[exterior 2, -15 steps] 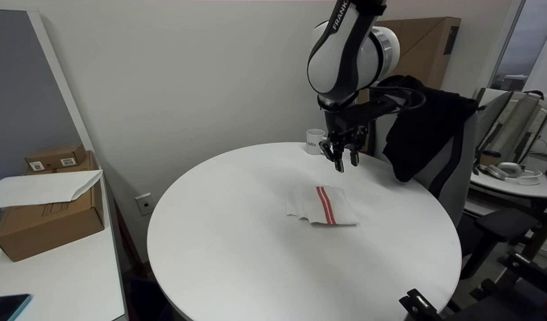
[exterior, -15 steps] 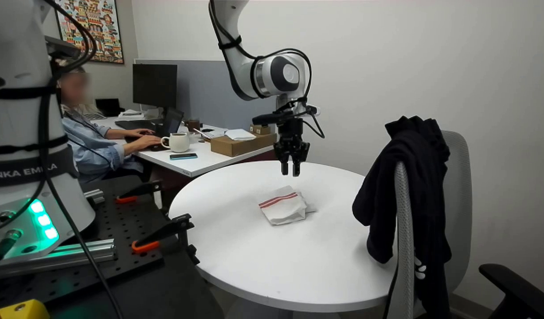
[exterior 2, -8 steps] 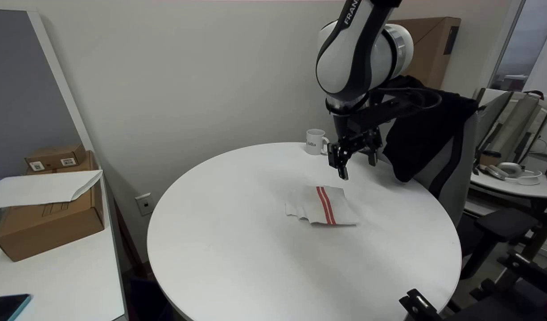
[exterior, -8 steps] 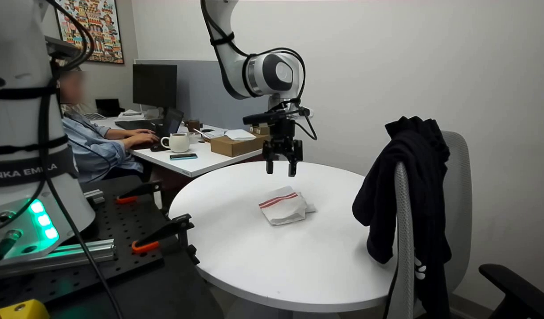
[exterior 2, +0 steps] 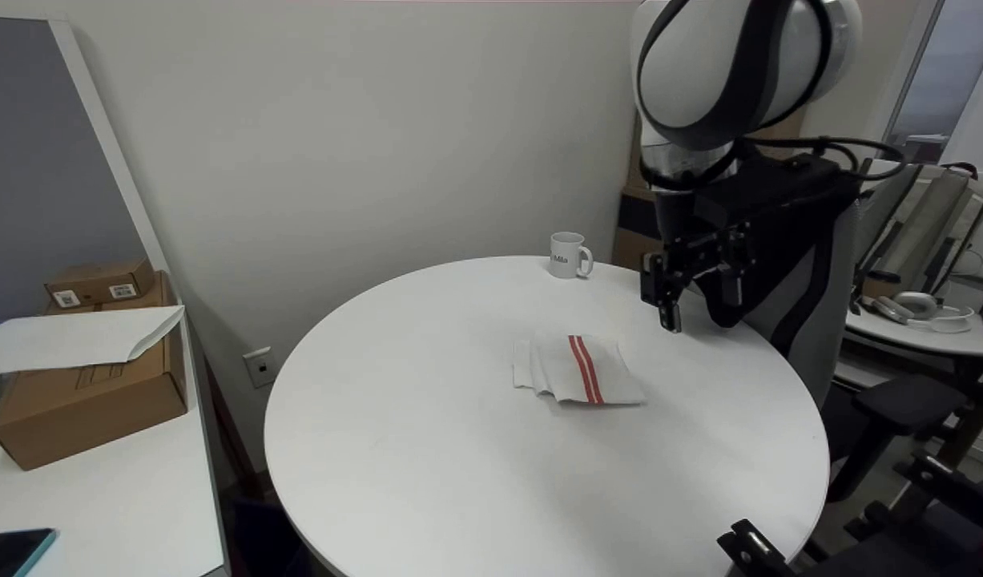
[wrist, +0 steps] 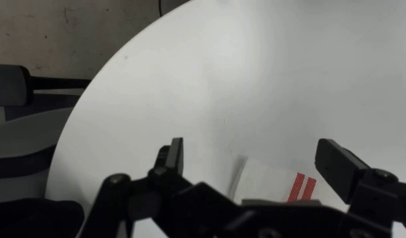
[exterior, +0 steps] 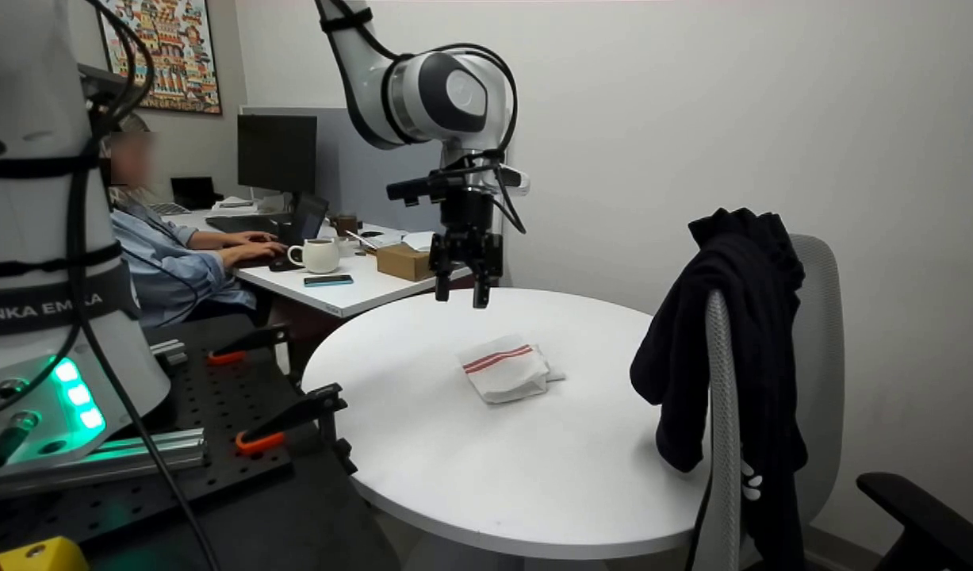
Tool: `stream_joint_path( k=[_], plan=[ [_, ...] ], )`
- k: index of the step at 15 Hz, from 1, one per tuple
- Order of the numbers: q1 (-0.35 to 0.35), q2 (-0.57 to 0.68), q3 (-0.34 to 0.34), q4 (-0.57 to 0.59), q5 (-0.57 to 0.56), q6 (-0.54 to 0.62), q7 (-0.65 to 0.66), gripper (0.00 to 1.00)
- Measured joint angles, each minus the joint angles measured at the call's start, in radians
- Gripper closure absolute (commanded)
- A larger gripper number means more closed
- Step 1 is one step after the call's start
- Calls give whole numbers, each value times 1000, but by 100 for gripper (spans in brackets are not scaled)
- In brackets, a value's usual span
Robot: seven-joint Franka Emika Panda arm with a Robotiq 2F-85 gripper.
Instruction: Fold up the towel on the table.
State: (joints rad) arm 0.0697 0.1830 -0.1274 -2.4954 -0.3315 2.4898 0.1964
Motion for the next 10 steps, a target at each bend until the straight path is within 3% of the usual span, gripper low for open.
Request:
stream_joint_path(
  k=[4,10],
  plan=[
    [-44,-181,0,-187,0,53,-9,0],
    [-47,-230,1,-224,0,55,-11,0]
  ],
)
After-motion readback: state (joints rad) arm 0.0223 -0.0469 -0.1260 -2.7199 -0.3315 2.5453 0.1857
